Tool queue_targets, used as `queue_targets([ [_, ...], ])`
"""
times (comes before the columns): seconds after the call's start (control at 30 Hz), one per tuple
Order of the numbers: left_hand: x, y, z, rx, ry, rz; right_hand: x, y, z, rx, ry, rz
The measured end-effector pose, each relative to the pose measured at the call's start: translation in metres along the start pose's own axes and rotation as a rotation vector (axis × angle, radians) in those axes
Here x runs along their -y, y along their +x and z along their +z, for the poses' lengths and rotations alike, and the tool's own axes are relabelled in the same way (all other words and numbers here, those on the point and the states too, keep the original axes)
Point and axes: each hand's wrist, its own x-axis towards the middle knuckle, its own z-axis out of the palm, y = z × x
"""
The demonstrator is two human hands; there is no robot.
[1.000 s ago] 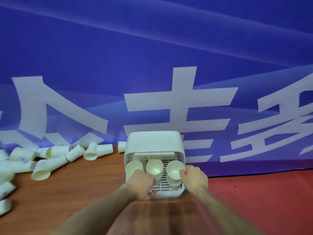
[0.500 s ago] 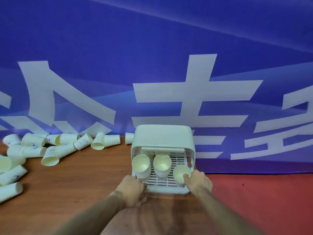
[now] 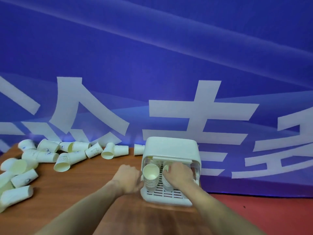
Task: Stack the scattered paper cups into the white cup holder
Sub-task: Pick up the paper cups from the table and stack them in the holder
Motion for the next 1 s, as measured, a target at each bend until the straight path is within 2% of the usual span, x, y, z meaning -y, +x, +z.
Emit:
queue_targets([
  [0.27, 0.11, -0.04, 0.01, -0.074, -0.053, -0.284, 0.11, 0.008, -0.016, 0.004, 0.048, -0.182],
  [0.43, 0.183, -0.087, 0.033, -0.044, -0.128, -0.426, 0.195, 0.015, -0.005, 0.009, -0.006, -0.306],
  [0.7, 0.303, -0.18, 0.092, -0.042, -0.199, -0.628, 0.343, 0.025, 0.041, 0.104, -0.029, -0.439],
  [1.0, 0.399, -0.276, 0.17, 0.059, -0.256, -0.792, 0.488, 0.019, 0.109, 0.211, -0.093, -0.577],
])
